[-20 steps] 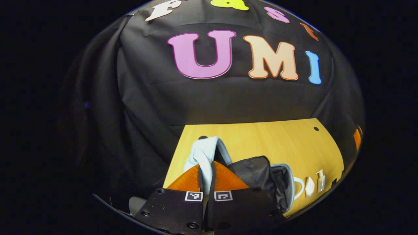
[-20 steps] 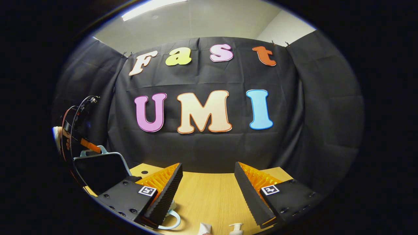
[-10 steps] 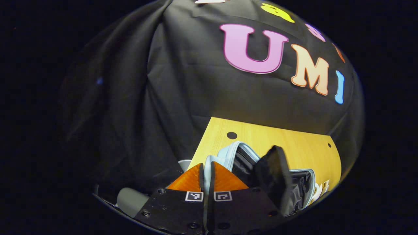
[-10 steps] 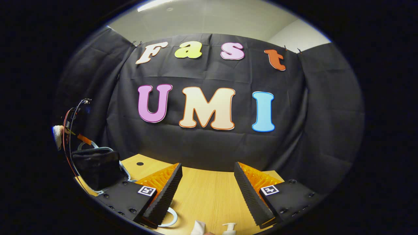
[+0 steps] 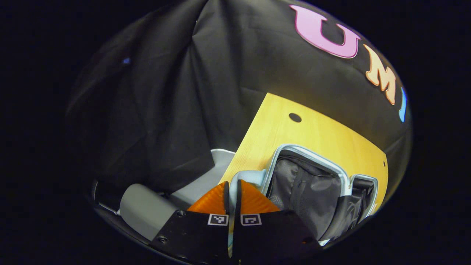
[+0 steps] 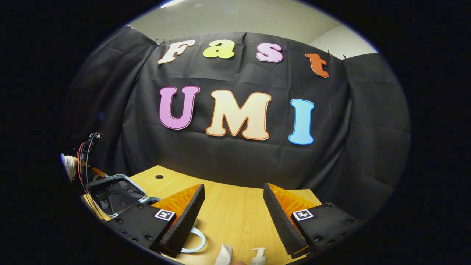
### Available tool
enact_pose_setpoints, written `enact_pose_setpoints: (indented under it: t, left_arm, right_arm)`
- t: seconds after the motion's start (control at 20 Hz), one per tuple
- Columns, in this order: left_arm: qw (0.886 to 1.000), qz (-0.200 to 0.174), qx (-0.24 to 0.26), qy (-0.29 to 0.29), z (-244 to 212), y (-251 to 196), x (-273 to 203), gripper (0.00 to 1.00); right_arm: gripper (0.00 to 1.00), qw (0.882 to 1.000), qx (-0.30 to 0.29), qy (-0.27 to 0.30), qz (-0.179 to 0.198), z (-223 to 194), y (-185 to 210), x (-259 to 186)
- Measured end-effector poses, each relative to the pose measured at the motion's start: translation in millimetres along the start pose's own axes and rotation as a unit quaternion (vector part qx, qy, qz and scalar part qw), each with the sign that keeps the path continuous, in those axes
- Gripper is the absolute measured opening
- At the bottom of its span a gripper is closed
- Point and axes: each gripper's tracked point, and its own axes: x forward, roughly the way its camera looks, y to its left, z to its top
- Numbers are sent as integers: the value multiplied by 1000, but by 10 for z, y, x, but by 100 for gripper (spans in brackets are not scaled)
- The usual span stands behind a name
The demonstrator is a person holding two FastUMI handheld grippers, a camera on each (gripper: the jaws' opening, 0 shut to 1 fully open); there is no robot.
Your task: First open the suitcase, pack the skin care products into it, and then close the suitcase.
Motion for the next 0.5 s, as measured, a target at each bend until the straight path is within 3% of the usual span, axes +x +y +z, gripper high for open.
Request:
enact_pose_setpoints:
  t: [0.1,0.25,0.35,0.5]
  left_arm:
    - [1000,6,-10,11,-100,31,84,0]
    - [999,40,-2,-29,-33,161,176,1]
    - [997,65,-17,-45,-15,220,146,39]
    - [987,107,-29,-115,236,276,-68,96]
  right_arm:
    - [100,1000,-2,5,-8,-24,-62,-24]
    - [100,1000,-2,8,-16,-21,-140,-53]
    - [100,1000,1,3,-19,5,-187,-56]
    - [100,1000,8,-8,-18,37,-263,-112]
